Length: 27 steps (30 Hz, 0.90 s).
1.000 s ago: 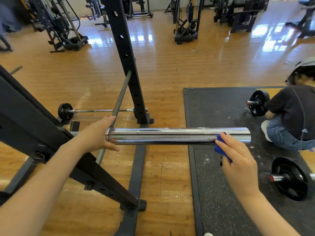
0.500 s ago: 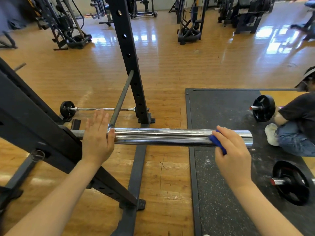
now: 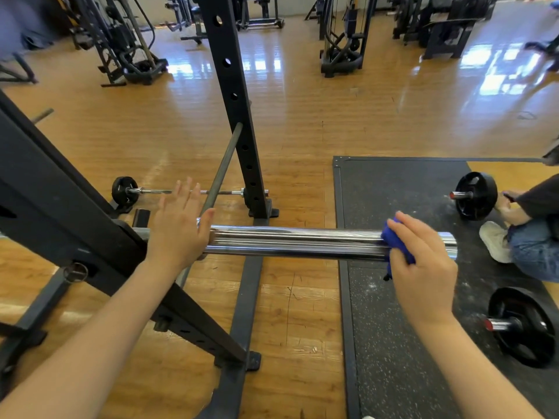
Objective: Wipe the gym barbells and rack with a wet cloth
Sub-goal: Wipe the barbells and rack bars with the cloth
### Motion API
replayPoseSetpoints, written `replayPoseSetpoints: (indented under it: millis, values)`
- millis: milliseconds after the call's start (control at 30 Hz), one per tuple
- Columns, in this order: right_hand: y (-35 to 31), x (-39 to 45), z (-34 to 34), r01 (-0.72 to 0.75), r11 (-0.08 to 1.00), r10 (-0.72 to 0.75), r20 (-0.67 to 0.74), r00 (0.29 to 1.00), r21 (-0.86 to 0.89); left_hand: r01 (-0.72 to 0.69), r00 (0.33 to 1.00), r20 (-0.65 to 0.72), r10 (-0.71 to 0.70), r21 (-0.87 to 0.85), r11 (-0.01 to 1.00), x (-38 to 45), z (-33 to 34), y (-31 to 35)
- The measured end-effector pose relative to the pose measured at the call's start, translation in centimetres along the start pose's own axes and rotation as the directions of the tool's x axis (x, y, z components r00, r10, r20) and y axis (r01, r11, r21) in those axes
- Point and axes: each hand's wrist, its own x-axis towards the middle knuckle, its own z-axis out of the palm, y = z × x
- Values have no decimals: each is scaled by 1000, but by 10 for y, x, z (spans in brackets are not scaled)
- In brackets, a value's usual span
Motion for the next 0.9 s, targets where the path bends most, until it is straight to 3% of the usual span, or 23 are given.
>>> replayPoseSetpoints:
  millis: [67, 200, 567, 800, 900]
  values:
    - [-1, 16, 5, -31, 999, 32, 68, 997, -22, -24, 998, -63, 23, -21, 999, -12, 6, 3]
    - [2, 11, 8, 30, 996, -18, 150, 989, -79, -44, 999, -31, 44, 14, 999, -13, 14, 6]
    - [20, -45, -1, 180, 983, -178, 66, 982, -26, 28, 989, 146, -29, 12, 1000, 12, 4, 8]
    - [10, -18, -12, 84, 996, -86, -64, 994, -39, 50, 966, 254, -45, -12, 999, 38, -1, 7]
    - [8, 8, -3, 7, 999, -5, 44, 999, -52, 18, 983, 183, -9, -50, 999, 39, -1, 8]
